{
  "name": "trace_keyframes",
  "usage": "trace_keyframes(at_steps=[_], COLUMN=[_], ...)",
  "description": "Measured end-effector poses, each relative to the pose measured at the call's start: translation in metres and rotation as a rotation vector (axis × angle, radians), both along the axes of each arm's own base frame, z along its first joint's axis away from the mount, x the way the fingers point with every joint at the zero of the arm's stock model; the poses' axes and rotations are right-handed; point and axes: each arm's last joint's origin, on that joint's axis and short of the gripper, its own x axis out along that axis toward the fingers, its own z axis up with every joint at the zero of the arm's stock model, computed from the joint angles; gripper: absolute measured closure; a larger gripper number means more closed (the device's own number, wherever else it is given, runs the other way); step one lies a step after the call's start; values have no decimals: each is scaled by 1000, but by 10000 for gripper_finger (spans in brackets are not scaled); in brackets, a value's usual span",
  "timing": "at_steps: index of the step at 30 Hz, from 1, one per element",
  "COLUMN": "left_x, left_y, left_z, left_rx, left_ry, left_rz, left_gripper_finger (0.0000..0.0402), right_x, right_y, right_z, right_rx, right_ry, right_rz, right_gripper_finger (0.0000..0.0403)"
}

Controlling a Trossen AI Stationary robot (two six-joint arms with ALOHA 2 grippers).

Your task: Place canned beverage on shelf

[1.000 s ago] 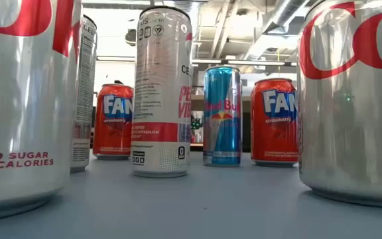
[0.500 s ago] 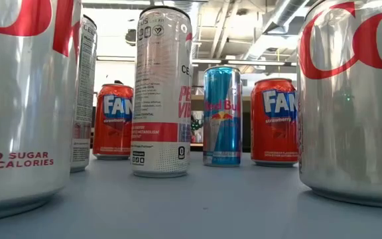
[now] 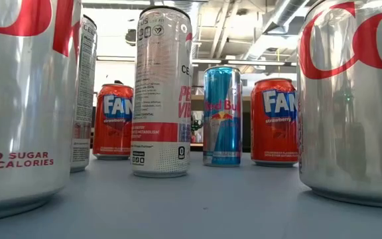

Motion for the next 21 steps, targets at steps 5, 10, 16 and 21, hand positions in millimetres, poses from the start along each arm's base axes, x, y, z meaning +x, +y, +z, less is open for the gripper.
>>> trace_keyframes(at_steps=[5, 10, 16, 21], left_x=[0, 1, 2, 0], left_y=[0, 2, 10, 14], left_z=[0, 3, 24, 33], left_rx=[0, 124, 72, 33], left_ry=[0, -140, -324, -387], left_rz=[0, 91, 313, 396], left_gripper_finger=[175, 175, 175, 175], right_x=[0, 0, -1, -3], right_y=[0, 0, -1, -1], right_z=[0, 0, 9, 17], right_rx=[0, 0, 52, 167], right_ry=[0, -3, -108, -225], right_rz=[0, 0, -6, 9], right_gripper_finger=[403, 403, 403, 403])
